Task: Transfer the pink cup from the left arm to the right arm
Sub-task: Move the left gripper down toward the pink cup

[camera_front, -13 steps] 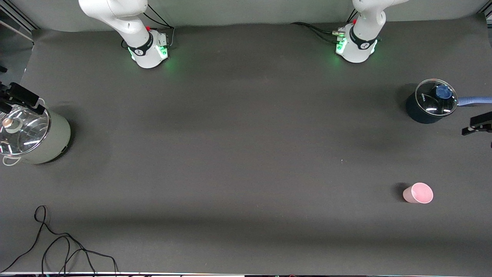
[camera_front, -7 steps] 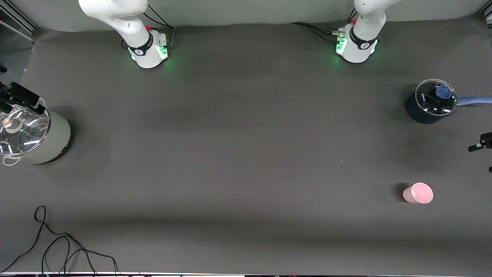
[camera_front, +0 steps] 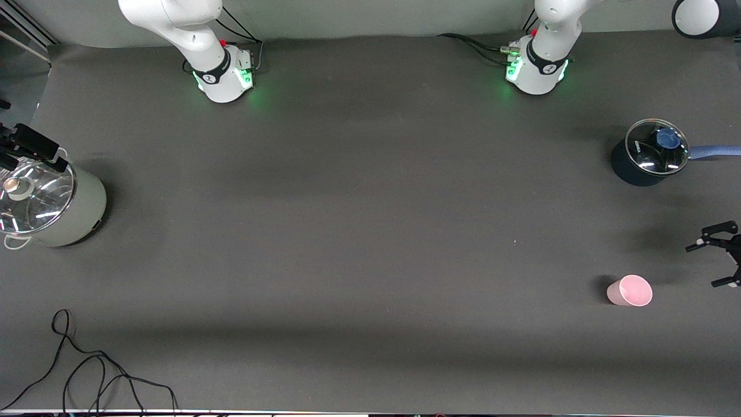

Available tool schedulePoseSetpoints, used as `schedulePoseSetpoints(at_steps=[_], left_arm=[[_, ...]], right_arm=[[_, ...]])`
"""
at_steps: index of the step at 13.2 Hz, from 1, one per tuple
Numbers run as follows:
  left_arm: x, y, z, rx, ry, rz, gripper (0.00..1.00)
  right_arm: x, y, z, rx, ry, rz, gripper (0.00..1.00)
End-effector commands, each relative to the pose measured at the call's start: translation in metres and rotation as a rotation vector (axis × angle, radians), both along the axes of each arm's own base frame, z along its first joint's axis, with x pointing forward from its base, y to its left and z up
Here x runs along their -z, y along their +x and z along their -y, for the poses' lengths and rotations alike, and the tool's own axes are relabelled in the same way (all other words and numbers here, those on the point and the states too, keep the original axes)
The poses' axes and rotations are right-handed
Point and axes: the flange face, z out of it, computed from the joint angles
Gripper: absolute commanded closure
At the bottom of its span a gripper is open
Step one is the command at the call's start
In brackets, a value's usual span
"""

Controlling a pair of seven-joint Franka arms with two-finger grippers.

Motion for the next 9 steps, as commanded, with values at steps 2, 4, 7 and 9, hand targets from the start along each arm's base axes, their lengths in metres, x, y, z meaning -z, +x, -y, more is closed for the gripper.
schedulePoseSetpoints(at_steps=[2,4,7,9], left_arm=[[0.055,0.007,-0.011,0.027,-0.075,0.137,0.00],[0.079,0.010,-0.010,0.026,-0.111,0.168,0.00],[0.110,0.008,-0.004,0.035,-0.176,0.207,0.00],[0.123,0.007,0.000,0.039,-0.201,0.218,0.00]], right_arm=[[-0.006,-0.002,0.000,-0.019,0.011,0.007,0.00],[-0.006,-0.002,0.001,-0.018,0.011,0.007,0.00],[-0.006,-0.003,0.002,-0.016,0.010,0.006,0.00],[-0.006,-0.003,0.001,-0.018,0.010,0.005,0.00]])
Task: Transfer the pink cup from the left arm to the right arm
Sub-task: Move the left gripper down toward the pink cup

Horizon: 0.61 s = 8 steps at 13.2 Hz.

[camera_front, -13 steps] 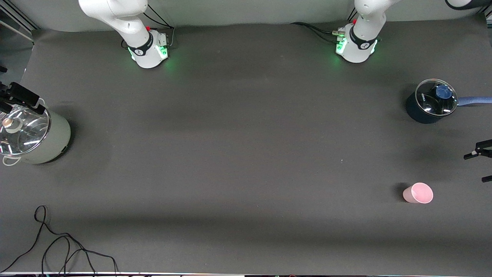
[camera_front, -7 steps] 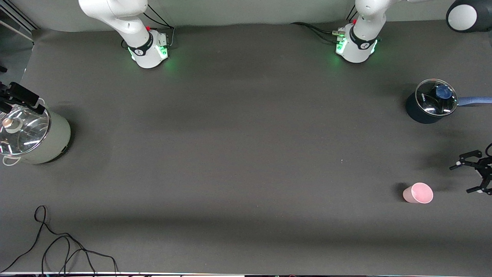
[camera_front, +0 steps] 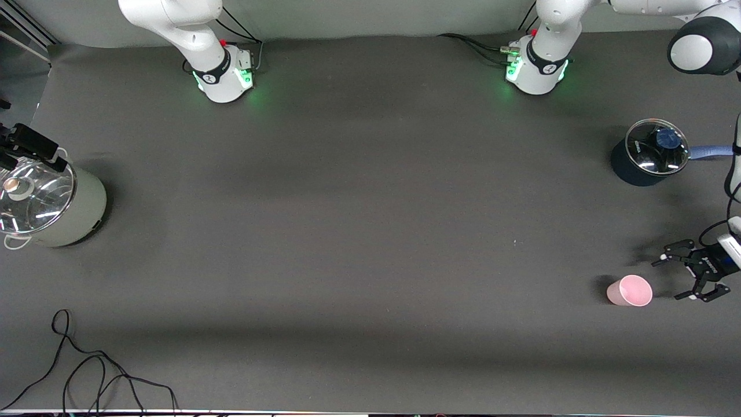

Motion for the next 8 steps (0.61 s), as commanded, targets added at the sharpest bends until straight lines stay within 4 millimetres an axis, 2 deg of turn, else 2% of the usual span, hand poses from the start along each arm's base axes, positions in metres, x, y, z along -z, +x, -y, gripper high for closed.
schedulePoseSetpoints(at_steps=[1,4,8], left_arm=[[0.013,0.003,-0.001,0.008,-0.029,0.060,0.00],[0.032,0.003,0.002,0.001,-0.055,0.097,0.00],[0.036,0.009,0.017,0.009,-0.084,0.104,0.00]], right_arm=[[-0.006,-0.003,0.001,-0.017,0.010,0.006,0.00],[-0.006,-0.003,0.005,-0.013,0.010,0.006,0.00],[-0.006,-0.003,0.003,-0.014,0.010,0.006,0.00]])
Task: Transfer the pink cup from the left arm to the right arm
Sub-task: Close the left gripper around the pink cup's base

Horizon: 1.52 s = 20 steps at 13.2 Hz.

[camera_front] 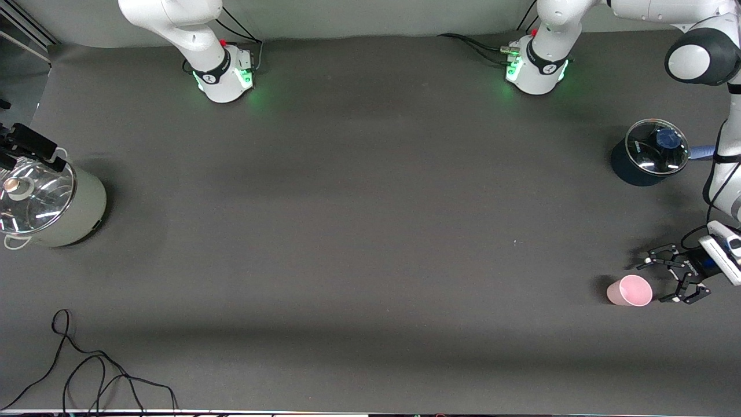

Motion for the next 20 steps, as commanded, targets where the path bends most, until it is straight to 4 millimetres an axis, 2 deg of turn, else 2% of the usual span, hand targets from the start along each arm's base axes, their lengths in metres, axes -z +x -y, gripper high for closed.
schedulePoseSetpoints(at_steps=[1,4,10,14,18,20], left_arm=[[0.007,0.006,0.005,-0.004,-0.031,0.036,0.00],[0.015,0.010,0.020,0.014,-0.055,0.058,0.00],[0.019,0.013,0.030,0.008,-0.079,0.084,0.00],[0.030,0.013,0.041,-0.001,-0.100,0.078,0.00],[0.034,0.022,0.067,-0.009,-0.129,0.073,0.00],[0.034,0.024,0.072,-0.009,-0.137,0.074,0.00]], right_arm=[[-0.006,-0.003,0.002,-0.017,0.010,0.006,0.00],[-0.006,-0.003,0.002,-0.015,0.010,0.006,0.00],[-0.006,-0.003,0.003,-0.015,0.010,0.006,0.00],[-0.005,-0.003,0.003,-0.015,0.010,0.004,0.00],[-0.005,-0.003,0.004,-0.014,0.010,0.004,0.00],[-0.006,-0.003,0.002,-0.017,0.010,0.006,0.00]])
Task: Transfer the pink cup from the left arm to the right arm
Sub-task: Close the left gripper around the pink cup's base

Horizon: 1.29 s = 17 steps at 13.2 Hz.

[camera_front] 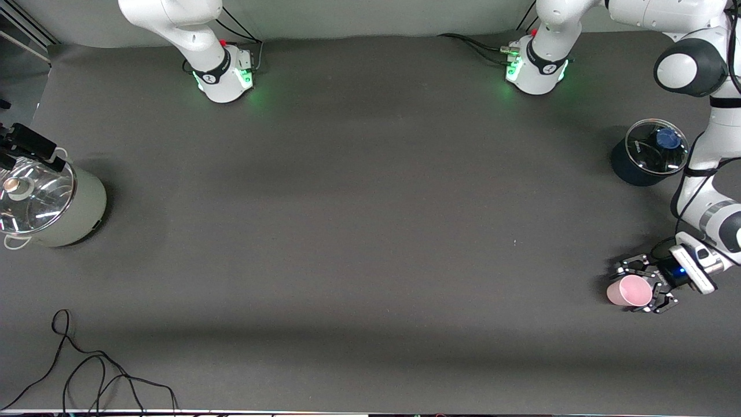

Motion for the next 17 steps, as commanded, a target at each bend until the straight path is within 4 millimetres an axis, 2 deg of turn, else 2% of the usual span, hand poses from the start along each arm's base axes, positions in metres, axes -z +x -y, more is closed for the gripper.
schedulePoseSetpoints(at_steps=[1,8,9,11,13,15,17], left_arm=[[0.002,0.001,0.004,-0.014,-0.001,0.016,0.00],[0.001,-0.004,-0.008,-0.028,0.005,0.011,0.01],[0.001,-0.004,-0.008,-0.029,0.007,0.012,0.06],[0.002,-0.004,-0.009,-0.029,0.007,0.010,0.34],[0.001,-0.005,-0.009,-0.029,0.005,0.007,0.49],[-0.008,-0.002,-0.011,-0.034,0.007,0.007,0.53],[-0.026,0.003,-0.015,-0.040,0.011,-0.016,0.56]], right_arm=[[-0.005,-0.003,0.002,-0.017,0.010,0.004,0.00],[-0.006,-0.004,0.002,-0.017,0.010,0.004,0.00],[-0.005,-0.004,0.002,-0.017,0.011,0.003,0.00],[-0.005,-0.004,0.002,-0.017,0.011,0.003,0.00],[-0.005,-0.004,0.002,-0.017,0.011,0.003,0.00],[-0.005,-0.003,0.002,-0.017,0.010,0.004,0.00],[-0.005,-0.002,-0.001,-0.020,0.010,0.004,0.00]])
